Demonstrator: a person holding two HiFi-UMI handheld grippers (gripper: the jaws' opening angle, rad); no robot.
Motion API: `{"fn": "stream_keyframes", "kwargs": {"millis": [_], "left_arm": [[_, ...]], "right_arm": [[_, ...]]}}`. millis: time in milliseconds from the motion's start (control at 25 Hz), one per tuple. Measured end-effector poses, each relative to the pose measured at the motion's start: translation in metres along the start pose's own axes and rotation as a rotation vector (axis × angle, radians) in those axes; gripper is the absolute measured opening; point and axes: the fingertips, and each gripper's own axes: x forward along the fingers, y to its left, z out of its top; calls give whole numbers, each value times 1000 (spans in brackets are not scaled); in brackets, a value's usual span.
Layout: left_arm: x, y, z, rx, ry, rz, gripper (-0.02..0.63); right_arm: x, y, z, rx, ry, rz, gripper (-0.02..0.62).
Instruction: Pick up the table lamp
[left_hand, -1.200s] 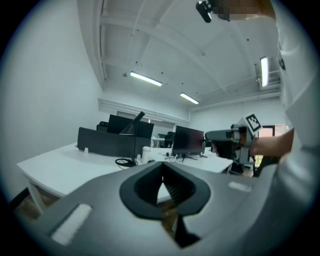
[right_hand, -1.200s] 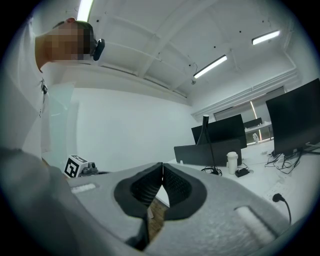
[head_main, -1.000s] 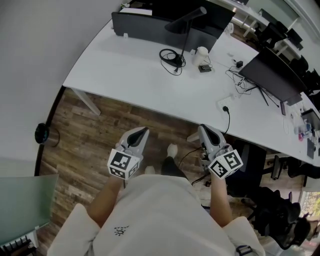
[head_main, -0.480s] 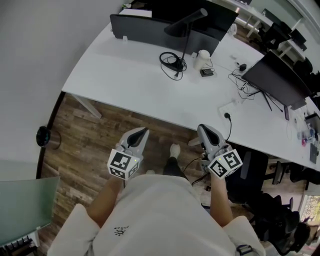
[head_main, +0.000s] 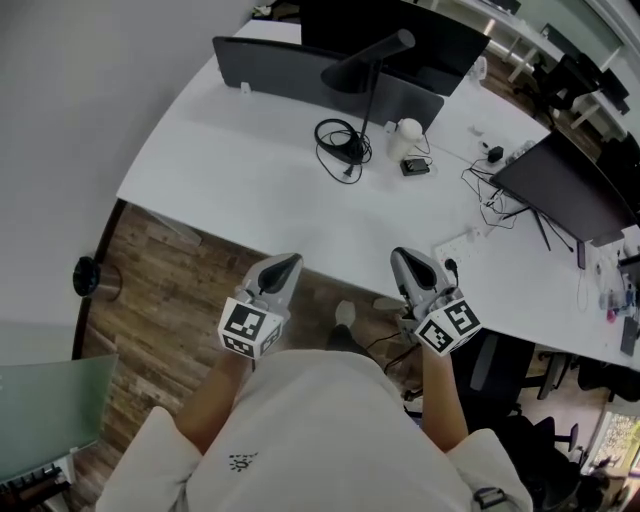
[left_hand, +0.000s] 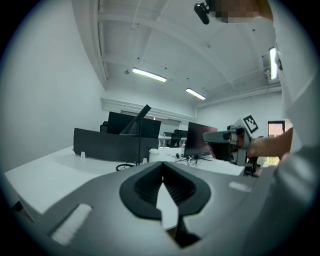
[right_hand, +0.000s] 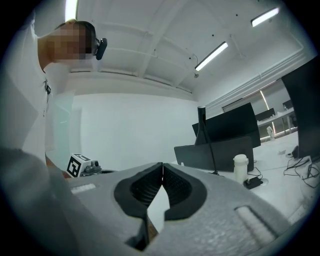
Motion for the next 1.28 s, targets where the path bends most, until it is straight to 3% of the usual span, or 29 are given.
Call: {"fn": "stream_keyframes", "kwargs": {"millis": [320, 720, 1280], "left_arm": [[82, 11, 24, 0, 12, 42, -6], [174, 9, 36, 0, 12, 79, -6], [222, 10, 29, -12, 41, 119, -6]], "right_arm": [[26, -69, 19, -14, 24, 123, 2], [46, -150, 29, -4, 50, 214, 2], [58, -203, 25, 8, 76, 254, 2]]}}
